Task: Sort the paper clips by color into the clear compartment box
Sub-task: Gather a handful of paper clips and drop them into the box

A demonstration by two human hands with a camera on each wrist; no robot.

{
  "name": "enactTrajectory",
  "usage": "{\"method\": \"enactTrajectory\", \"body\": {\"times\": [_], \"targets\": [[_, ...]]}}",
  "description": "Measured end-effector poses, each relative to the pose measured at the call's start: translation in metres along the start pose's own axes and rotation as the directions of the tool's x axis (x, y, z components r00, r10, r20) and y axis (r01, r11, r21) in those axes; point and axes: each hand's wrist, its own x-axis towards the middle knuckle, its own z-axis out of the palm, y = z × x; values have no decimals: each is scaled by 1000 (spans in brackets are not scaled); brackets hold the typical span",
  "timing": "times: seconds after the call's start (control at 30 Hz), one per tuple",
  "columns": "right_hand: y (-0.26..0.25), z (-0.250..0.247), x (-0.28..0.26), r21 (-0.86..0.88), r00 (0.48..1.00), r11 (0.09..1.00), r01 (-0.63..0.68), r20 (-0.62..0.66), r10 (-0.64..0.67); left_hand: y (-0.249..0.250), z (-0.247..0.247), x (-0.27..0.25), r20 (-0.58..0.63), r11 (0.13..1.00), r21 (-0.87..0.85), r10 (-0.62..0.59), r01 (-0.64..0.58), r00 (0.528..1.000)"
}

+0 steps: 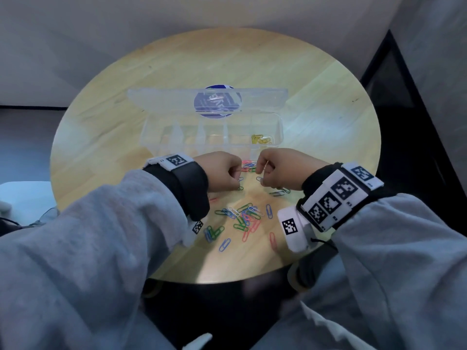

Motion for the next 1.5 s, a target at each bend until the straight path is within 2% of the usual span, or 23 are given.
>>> {"method": "enactTrajectory", "body": {"times": [0.1,0.17,0.27,0.37,0.43,0.5,0.6,0.7,0.8,0.87,0.97,1.03,1.13,1.27,1.37,1.5], "targets": [[0,-3,-4,124,996,992,-8,87,-2,0,-7,-7,11,972,-233,-30,32,999],[0,-4,-7,119,990,992,-35,140,18,-1,-10,-13,42,901,-433,-17,34,999],[1,-2,-10,185,980,979,-90,189,54,-3,-13,-21,58,723,-691,39,12,998],[2,1,-12,248,964,961,-120,260,53,-6,-14,-28,66,516,-856,62,25,996],[3,3,-14,185,954,976,-114,296,55,-6,-14,-32,74,429,-903,57,43,996],[4,4,-16,35,950,997,-75,306,61,-5,-14,-35,86,378,-924,37,66,996],[5,4,-20,-189,969,982,-15,241,62,-4,-12,-37,95,362,-928,12,84,995],[4,8,-21,-335,984,942,-18,159,75,-2,-10,-36,115,354,-928,-31,119,993],[4,14,-18,-387,986,921,-46,128,103,2,-7,-33,164,416,-890,-94,188,982],[4,16,-17,-420,985,905,-63,120,124,4,-6,-31,214,573,-781,-129,249,968],[3,22,-14,-478,984,874,-82,100,147,6,-2,-31,212,896,-384,-151,224,966],[2,26,-12,-502,987,861,-75,87,136,6,1,-33,148,982,-86,-156,170,976],[0,28,-10,-506,989,861,-52,92,114,8,7,-32,145,989,96,-129,116,981],[-2,28,-9,-520,991,854,-16,108,84,8,14,-29,160,983,181,-55,25,986],[-2,30,-8,-518,989,856,4,130,74,7,18,-28,184,966,259,-50,0,982],[0,23,-11,-389,980,921,-8,178,84,5,19,-26,178,959,282,-47,-5,983]]}}
